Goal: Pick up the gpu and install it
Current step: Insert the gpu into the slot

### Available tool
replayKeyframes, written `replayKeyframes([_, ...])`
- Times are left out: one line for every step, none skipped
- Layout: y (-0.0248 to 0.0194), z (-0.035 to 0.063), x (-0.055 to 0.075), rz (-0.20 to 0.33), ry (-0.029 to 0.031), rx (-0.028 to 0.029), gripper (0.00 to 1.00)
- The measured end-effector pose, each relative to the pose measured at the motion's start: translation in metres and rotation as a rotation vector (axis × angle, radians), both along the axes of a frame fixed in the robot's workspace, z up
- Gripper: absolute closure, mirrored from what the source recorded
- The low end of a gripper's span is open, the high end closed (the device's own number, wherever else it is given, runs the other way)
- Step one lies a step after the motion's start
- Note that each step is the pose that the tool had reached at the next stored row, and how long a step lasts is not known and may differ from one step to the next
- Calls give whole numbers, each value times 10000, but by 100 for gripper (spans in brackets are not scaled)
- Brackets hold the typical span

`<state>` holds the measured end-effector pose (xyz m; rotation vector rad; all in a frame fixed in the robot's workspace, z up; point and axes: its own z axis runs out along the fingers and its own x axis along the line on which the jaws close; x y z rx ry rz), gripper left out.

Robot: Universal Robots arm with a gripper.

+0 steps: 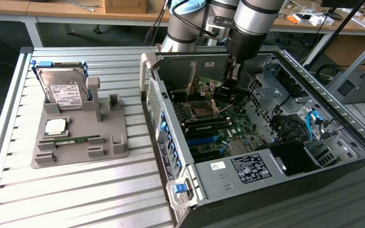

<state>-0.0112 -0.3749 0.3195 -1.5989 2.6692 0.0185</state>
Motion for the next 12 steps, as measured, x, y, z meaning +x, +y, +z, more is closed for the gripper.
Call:
replayKeyframes([0,0,0,22,0,1,73])
replayKeyframes([0,0,0,38,0,0,73])
replayKeyframes([0,0,0,53,0,0,73])
replayKeyframes([0,0,0,67,0,0,73])
replayKeyframes([0,0,0,80,0,0,73])
replayKeyframes([0,0,0,96,0,0,73])
replayKeyframes([0,0,0,110,0,0,73])
replayKeyframes([0,0,0,124,0,0,73])
replayKeyframes([0,0,0,137,0,-1,73])
replayKeyframes([0,0,0,151,0,0,73])
replayKeyframes([0,0,0,165,0,0,73])
replayKeyframes([0,0,0,178,0,1,73])
